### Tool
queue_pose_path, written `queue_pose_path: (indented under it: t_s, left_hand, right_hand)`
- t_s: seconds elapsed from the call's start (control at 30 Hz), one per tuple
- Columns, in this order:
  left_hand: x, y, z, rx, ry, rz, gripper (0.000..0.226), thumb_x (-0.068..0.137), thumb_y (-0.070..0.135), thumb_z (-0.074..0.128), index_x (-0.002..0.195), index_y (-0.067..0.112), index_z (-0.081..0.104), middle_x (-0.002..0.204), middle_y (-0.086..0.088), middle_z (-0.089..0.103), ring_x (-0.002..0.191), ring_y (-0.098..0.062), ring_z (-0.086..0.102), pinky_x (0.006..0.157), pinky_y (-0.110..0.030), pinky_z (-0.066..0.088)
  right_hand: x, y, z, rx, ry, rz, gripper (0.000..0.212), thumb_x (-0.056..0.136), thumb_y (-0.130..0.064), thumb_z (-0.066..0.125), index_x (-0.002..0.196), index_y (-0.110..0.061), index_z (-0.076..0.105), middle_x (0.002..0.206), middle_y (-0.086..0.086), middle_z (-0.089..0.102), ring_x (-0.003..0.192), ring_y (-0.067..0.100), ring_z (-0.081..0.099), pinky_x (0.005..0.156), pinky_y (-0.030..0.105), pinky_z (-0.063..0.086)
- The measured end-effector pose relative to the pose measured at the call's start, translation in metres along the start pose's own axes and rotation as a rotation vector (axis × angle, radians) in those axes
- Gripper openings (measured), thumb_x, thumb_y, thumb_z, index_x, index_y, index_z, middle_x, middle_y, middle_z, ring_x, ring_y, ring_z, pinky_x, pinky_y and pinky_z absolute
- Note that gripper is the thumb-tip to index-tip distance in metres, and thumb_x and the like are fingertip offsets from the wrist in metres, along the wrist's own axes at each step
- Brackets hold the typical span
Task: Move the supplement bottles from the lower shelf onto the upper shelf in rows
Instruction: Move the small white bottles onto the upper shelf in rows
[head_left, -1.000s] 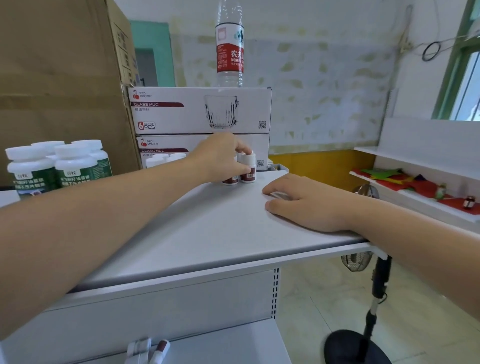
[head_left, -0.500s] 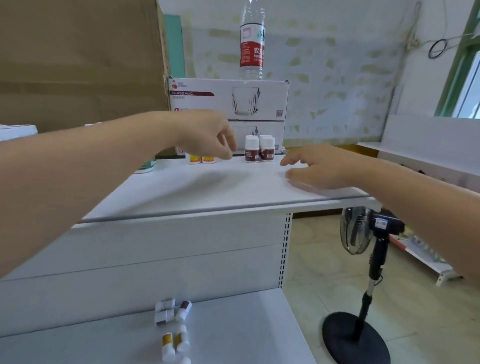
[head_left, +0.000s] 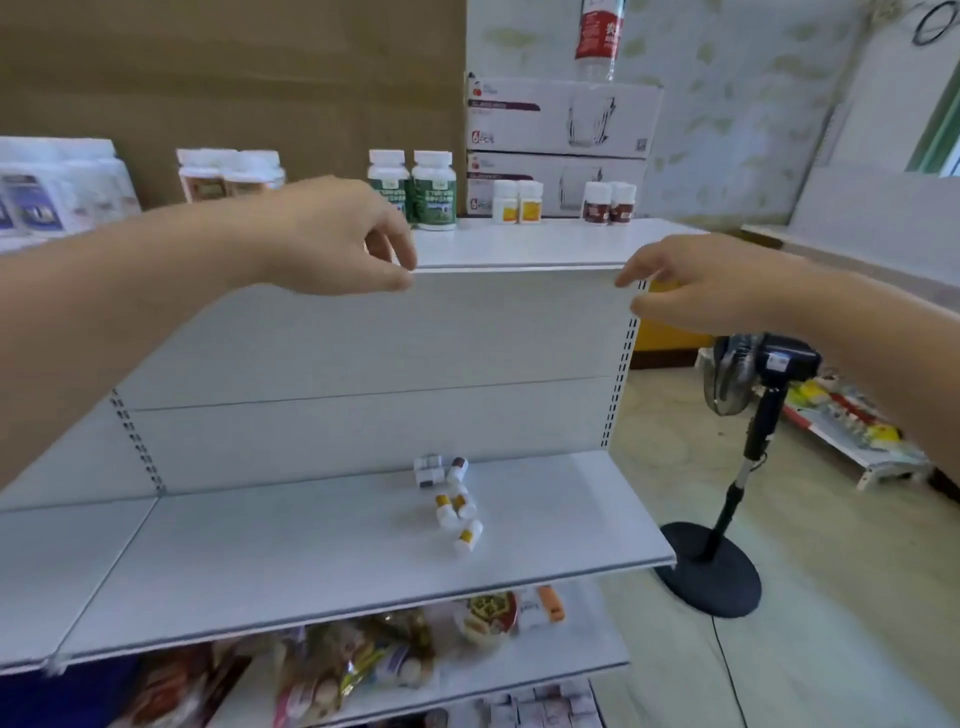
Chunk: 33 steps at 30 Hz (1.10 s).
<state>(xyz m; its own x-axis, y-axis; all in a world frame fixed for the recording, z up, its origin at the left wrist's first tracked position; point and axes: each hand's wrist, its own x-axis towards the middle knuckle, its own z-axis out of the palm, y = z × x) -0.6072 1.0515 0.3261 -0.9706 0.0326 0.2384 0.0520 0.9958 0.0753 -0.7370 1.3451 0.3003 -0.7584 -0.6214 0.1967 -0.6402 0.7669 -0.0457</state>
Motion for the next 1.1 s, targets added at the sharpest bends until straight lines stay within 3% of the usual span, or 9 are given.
queue_pose_path:
  t_s: [0.13, 0.33, 0.57, 0.73, 0.83, 0.93, 1.1]
  left_hand:
    - [-0.040, -0.022, 0.033, 0.066, -0.119, -0.022, 0.019, 0.090, 0.041, 0.061, 0.102, 0.029, 0.068, 0.088, 0.013, 0.065, 0.080, -0.010, 0.059, 0.070, -0.026, 0.041]
    - [-0.067, -0.067, 0.106, 0.045, -0.181, -0.116, 0.028, 0.091, 0.043, 0.057, 0.113, 0.028, 0.065, 0.095, 0.012, 0.061, 0.091, -0.015, 0.057, 0.085, -0.029, 0.047]
    - [-0.059, -0.100, 0.222, -0.120, -0.223, -0.214, 0.020, 0.090, 0.038, 0.058, 0.102, 0.031, 0.072, 0.111, 0.008, 0.069, 0.108, -0.018, 0.062, 0.094, -0.033, 0.047]
    - [-0.017, -0.092, 0.327, -0.333, -0.269, -0.318, 0.030, 0.091, 0.031, 0.057, 0.120, 0.027, 0.065, 0.123, 0.003, 0.064, 0.108, -0.017, 0.060, 0.094, -0.031, 0.047]
    - [0.013, -0.091, 0.391, -0.298, -0.295, -0.259, 0.043, 0.092, 0.018, 0.049, 0.133, 0.030, 0.053, 0.136, -0.001, 0.048, 0.118, -0.022, 0.052, 0.098, -0.034, 0.043]
    - [0.037, -0.093, 0.437, -0.198, -0.358, -0.159, 0.053, 0.090, 0.008, 0.043, 0.135, 0.035, 0.048, 0.141, 0.005, 0.039, 0.125, -0.023, 0.043, 0.101, -0.040, 0.041]
    - [0.058, -0.099, 0.476, 0.030, -0.369, -0.005, 0.053, 0.090, 0.006, 0.045, 0.136, 0.032, 0.044, 0.146, 0.009, 0.036, 0.128, -0.023, 0.040, 0.084, -0.034, 0.038]
  right_hand:
    - [-0.020, -0.032, 0.031, 0.018, 0.040, 0.015, 0.035, 0.092, -0.036, 0.054, 0.125, -0.026, 0.059, 0.121, 0.002, 0.054, 0.107, 0.021, 0.053, 0.093, 0.037, 0.043]
    - [-0.027, -0.059, 0.106, 0.066, -0.164, 0.030, 0.040, 0.094, -0.041, 0.051, 0.131, -0.027, 0.054, 0.133, -0.002, 0.057, 0.116, 0.018, 0.056, 0.097, 0.037, 0.047]
    - [0.003, -0.066, 0.212, 0.254, -0.351, 0.067, 0.035, 0.094, -0.039, 0.055, 0.126, -0.025, 0.057, 0.119, -0.005, 0.062, 0.105, 0.014, 0.058, 0.089, 0.027, 0.045]
    - [0.045, -0.067, 0.320, 0.379, -0.441, 0.204, 0.036, 0.091, -0.039, 0.055, 0.124, -0.022, 0.056, 0.109, 0.001, 0.066, 0.096, 0.019, 0.061, 0.084, 0.031, 0.049]
    - [0.064, -0.070, 0.384, 0.393, -0.440, 0.302, 0.041, 0.092, -0.041, 0.051, 0.124, -0.015, 0.050, 0.111, 0.007, 0.064, 0.090, 0.023, 0.058, 0.075, 0.031, 0.047]
    - [0.075, -0.073, 0.428, 0.418, -0.399, 0.373, 0.045, 0.093, -0.046, 0.050, 0.119, -0.010, 0.045, 0.113, 0.011, 0.061, 0.097, 0.029, 0.060, 0.072, 0.032, 0.043]
    - [0.085, -0.069, 0.460, 0.488, -0.336, 0.418, 0.050, 0.086, -0.043, 0.060, 0.120, -0.012, 0.042, 0.100, 0.005, 0.058, 0.089, 0.026, 0.059, 0.066, 0.031, 0.043]
